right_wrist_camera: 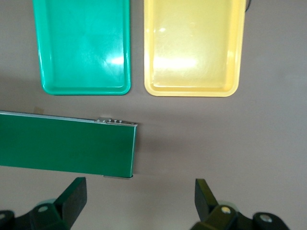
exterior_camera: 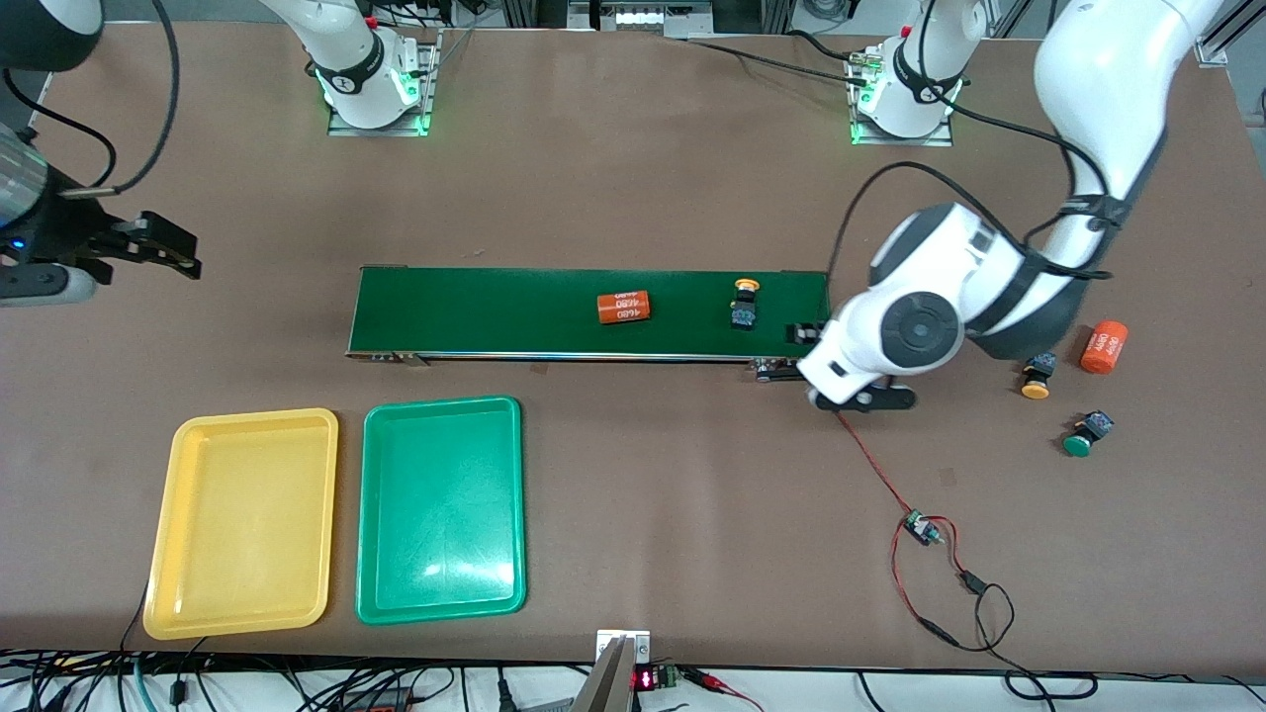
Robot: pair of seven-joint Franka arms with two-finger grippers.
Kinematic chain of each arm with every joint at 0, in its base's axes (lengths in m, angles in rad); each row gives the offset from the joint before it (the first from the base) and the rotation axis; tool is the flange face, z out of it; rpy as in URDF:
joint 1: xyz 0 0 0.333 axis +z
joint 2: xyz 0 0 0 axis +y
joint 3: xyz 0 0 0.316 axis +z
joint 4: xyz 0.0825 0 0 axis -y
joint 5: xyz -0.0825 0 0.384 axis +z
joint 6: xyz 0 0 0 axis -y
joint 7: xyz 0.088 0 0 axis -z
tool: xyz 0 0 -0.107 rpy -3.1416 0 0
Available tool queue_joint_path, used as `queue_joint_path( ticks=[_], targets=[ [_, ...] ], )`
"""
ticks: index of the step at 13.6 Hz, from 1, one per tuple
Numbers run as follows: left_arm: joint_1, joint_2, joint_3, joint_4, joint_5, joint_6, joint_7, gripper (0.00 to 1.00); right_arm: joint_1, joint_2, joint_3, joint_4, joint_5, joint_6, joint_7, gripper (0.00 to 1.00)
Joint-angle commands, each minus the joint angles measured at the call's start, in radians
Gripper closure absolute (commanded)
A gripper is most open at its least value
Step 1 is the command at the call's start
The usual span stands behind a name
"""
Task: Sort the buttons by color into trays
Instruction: 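Place the push button on the belt with the left gripper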
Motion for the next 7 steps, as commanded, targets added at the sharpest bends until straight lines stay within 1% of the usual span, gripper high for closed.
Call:
queue_joint_path(
  ticks=[1, 3, 5, 6, 7],
  targets=[
    [0.072, 0.037, 0.007, 0.009, 0.028, -0.019, 0.078, 0.0, 0.03, 0.016, 0.002, -0.002, 0.004, -0.011, 0.02, 0.0],
    [0.074, 0.037, 0.088, 0.011, 0.098, -0.017, 0.239, 0.0, 0.037, 0.021, 0.002, -0.002, 0.002, -0.011, 0.019, 0.0],
    [0.075, 0.046, 0.148, 0.012, 0.192, -0.008, 0.4, 0.0, 0.037, 0.021, 0.002, 0.0, 0.004, -0.009, 0.02, 0.0],
    [0.077, 0.051, 0.164, 0.012, 0.258, -0.002, 0.46, 0.0, 0.037, 0.022, 0.002, 0.0, 0.004, -0.009, 0.019, 0.0],
    [0.083, 0.056, 0.176, 0.012, 0.355, 0.044, 0.527, 0.0, 0.037, 0.024, 0.002, 0.0, 0.004, -0.006, 0.019, 0.0]
  ],
)
